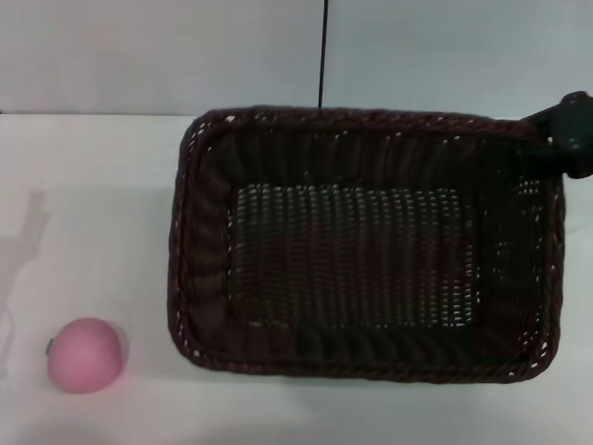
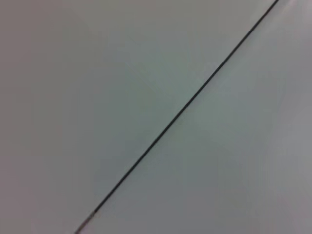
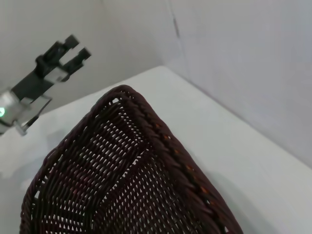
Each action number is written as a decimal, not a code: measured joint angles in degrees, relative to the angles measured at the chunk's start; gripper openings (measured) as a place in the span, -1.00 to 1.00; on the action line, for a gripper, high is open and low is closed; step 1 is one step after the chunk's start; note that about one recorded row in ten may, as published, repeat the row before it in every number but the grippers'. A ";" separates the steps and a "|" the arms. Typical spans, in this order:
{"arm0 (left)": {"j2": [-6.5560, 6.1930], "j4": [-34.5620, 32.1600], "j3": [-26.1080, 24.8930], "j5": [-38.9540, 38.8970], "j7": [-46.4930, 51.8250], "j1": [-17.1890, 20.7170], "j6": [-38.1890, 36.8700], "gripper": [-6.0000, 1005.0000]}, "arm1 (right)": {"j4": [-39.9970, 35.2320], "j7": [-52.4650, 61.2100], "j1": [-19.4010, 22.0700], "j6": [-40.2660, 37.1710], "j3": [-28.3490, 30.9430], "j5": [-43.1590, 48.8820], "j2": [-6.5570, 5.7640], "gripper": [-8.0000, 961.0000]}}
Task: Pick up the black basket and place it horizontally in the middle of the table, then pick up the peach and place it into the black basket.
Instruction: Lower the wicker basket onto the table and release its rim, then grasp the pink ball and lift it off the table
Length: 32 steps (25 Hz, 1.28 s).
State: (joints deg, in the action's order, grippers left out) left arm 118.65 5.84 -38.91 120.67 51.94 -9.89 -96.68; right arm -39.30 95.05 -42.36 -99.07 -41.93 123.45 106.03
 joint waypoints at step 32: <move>0.07 2.26 4.40 -0.01 -0.13 0.49 0.47 0.55 | 6.24 -15.93 1.22 19.33 3.42 -12.80 2.85 -0.11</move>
State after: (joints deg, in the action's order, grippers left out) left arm 118.72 8.10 -34.51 120.67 51.81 -9.40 -96.21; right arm -33.06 79.11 -41.14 -79.74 -38.52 110.65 108.88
